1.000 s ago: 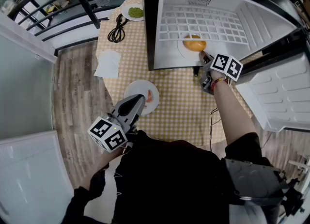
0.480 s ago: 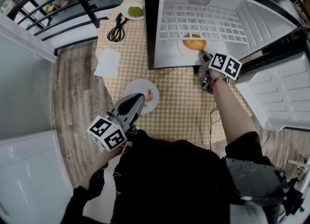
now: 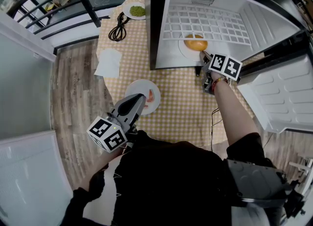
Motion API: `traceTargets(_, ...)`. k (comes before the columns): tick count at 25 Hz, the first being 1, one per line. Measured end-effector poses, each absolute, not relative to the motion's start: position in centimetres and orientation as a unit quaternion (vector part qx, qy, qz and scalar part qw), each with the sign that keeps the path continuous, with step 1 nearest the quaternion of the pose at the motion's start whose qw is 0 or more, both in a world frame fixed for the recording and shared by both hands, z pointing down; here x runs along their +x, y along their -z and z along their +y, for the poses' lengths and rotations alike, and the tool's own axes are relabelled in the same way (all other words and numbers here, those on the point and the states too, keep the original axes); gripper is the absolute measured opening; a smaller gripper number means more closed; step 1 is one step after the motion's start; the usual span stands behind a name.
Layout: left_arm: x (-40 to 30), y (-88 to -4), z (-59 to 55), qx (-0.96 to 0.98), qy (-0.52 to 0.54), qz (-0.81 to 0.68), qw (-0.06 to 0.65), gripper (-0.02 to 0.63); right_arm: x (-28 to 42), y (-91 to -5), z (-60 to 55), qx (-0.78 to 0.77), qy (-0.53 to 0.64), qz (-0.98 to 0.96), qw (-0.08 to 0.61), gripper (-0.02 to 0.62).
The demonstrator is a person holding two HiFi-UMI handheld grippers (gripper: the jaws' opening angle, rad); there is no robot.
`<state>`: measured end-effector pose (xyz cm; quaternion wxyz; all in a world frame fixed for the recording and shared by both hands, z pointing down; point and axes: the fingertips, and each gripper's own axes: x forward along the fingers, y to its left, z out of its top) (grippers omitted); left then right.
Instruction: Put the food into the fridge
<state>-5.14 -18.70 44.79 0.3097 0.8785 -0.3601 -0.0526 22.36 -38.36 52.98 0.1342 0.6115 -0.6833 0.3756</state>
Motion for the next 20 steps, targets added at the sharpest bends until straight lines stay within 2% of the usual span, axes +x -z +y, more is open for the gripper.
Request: traceTargets(20, -5.51, -44.84, -18.33, 0.876, 0.059, -0.361, 0.313, 0.017, 22.1, -53.11, -38.23, 0.618, -0.343, -0.687, 0.168, 0.164)
